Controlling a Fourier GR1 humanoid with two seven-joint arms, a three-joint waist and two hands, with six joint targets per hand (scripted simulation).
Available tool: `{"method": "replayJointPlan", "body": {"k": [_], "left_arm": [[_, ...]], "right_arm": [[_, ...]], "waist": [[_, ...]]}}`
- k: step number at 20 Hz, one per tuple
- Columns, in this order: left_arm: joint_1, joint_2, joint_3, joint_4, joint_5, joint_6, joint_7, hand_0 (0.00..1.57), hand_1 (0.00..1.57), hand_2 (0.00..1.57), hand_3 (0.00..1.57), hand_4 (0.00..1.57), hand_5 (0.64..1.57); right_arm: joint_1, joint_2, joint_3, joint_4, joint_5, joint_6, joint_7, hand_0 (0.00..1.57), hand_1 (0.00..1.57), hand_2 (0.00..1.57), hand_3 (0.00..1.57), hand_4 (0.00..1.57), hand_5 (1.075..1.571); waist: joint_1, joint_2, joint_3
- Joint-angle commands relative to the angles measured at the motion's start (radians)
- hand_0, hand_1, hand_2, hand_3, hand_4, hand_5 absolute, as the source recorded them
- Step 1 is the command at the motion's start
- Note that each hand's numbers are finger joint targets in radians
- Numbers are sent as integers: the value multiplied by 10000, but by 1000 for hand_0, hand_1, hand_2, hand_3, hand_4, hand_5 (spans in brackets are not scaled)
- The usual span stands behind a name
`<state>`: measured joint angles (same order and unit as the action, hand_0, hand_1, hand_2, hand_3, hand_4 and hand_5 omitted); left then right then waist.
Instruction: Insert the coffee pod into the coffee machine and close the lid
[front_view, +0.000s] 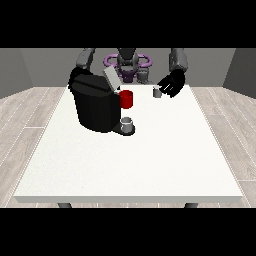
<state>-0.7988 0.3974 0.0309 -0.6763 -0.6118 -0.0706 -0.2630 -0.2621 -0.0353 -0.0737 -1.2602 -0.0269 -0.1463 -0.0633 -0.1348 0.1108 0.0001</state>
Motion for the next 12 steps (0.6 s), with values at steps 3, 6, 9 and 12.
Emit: {"method": "replayJointPlan", "body": {"k": [3, 6, 9, 12], "left_arm": [[-1130, 368, 420, 108, 40, -213, 319, 1252, 1252, 1329, 1292, 573, 1571], [-1539, -213, 325, -69, 73, -466, 1083, 1253, 1253, 1328, 1281, 537, 1571], [-1787, 525, 588, -78, -11, -281, 520, 1072, 1072, 1218, 1232, 520, 1571], [-2493, 697, 1098, 220, 362, -655, 1176, 1272, 1272, 1307, 1244, 512, 1571]], "right_arm": [[-166, 307, 661, -402, 235, 117, -226, 0, 0, 0, 0, 468, 1571], [-117, 345, 926, -44, -4, -440, -206, 0, 0, 0, 0, 489, 1571], [-271, 56, 460, -518, -227, 387, 35, 0, 0, 0, 0, 496, 1571], [-723, -48, 513, -845, -229, 452, 345, 0, 0, 0, 0, 500, 1571]], "waist": [[-736, 456, -3], [-518, 165, 1], [-991, 411, -2], [-1305, 530, -3]]}}
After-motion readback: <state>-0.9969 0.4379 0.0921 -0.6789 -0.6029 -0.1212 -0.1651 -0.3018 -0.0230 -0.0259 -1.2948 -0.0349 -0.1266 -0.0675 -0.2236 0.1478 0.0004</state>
